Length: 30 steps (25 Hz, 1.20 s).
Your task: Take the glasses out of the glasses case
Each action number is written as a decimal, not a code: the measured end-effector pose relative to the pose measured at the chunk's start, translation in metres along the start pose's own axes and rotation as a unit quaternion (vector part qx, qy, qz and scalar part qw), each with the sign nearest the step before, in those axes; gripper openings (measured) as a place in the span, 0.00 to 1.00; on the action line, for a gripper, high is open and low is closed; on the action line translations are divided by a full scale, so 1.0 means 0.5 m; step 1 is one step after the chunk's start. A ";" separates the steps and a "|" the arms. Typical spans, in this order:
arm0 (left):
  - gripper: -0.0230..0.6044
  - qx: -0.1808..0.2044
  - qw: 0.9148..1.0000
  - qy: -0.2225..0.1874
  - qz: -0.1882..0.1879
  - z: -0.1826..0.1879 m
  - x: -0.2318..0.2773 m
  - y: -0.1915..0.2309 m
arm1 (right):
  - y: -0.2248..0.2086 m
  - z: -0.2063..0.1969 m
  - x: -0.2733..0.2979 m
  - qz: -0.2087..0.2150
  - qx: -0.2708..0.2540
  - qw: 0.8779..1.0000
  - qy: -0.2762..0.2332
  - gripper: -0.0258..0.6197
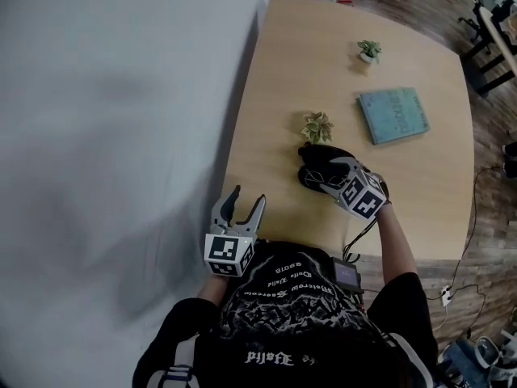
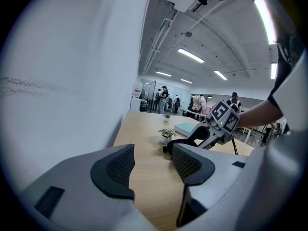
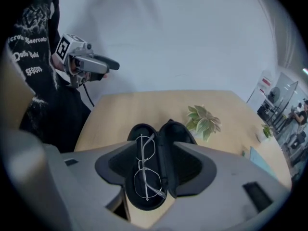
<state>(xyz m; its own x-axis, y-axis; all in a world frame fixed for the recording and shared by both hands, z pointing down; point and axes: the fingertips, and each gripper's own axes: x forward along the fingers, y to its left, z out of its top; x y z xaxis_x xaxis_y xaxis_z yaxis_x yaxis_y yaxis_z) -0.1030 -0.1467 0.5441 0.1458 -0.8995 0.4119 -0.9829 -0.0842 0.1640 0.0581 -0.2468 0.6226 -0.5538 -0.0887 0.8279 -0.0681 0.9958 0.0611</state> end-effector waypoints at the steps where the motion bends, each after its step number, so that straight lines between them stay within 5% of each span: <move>1: 0.44 -0.003 1.000 0.001 0.003 0.000 -0.001 0.003 | 0.004 -0.002 0.006 0.008 -0.009 1.000 0.008 0.43; 16: 0.44 -0.016 0.999 0.004 0.030 0.004 0.010 0.019 | 0.029 -0.033 0.056 0.069 -0.062 0.994 0.066 0.37; 30: 0.44 -0.006 1.000 0.006 0.020 0.005 0.037 0.014 | 0.045 -0.056 0.076 0.035 -0.138 0.985 0.103 0.13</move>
<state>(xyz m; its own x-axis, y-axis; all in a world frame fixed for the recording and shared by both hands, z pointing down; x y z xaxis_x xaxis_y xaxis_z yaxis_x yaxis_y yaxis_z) -0.1073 -0.1650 0.5506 0.1087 -0.8969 0.4288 -0.9863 -0.0436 0.1588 0.0586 -0.2270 0.6707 -0.3670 -0.0424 0.9293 0.2068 0.9702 0.1259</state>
